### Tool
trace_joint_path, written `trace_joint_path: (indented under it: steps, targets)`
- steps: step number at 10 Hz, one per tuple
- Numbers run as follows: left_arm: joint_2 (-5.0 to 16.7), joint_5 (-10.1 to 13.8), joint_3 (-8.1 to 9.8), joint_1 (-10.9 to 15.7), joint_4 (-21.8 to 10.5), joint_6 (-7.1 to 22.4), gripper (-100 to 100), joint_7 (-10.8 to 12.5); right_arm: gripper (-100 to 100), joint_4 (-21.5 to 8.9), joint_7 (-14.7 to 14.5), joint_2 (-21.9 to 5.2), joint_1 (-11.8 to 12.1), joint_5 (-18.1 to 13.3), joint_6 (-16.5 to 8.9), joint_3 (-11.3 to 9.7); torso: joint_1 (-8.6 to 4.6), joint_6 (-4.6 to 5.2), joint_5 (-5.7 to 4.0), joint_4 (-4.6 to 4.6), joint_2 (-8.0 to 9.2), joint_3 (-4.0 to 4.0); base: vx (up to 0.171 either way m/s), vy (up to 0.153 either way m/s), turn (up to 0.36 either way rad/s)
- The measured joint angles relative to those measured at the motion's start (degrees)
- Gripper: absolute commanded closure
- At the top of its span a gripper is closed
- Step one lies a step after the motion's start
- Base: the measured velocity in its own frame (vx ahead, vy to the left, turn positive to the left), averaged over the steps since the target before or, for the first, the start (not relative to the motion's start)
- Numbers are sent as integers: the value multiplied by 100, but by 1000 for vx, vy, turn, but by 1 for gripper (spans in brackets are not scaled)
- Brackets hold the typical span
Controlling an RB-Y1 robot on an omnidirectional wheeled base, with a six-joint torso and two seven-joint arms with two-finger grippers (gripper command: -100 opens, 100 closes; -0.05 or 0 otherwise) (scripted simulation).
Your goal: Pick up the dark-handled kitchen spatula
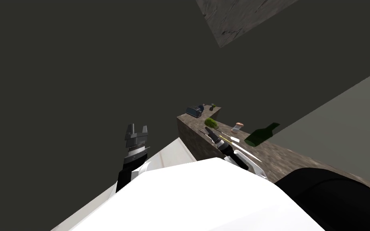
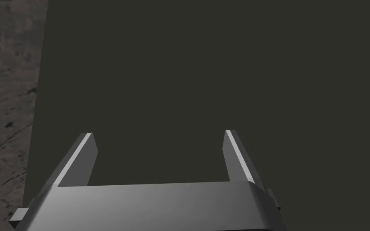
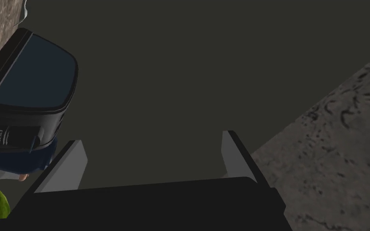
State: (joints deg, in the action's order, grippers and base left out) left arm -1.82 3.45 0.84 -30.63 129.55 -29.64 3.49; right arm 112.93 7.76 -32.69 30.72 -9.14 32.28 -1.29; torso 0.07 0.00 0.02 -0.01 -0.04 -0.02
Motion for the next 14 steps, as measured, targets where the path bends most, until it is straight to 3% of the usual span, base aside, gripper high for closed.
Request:
trace_joint_path:
  steps: [14]
  targets:
    - [0, 0, 0, 0, 0, 0, 0, 0, -100, -1622, -119, -2257, 259, -414, 242, -139, 6, -1, 1, 0, -2, -1, 11, 28, 79]
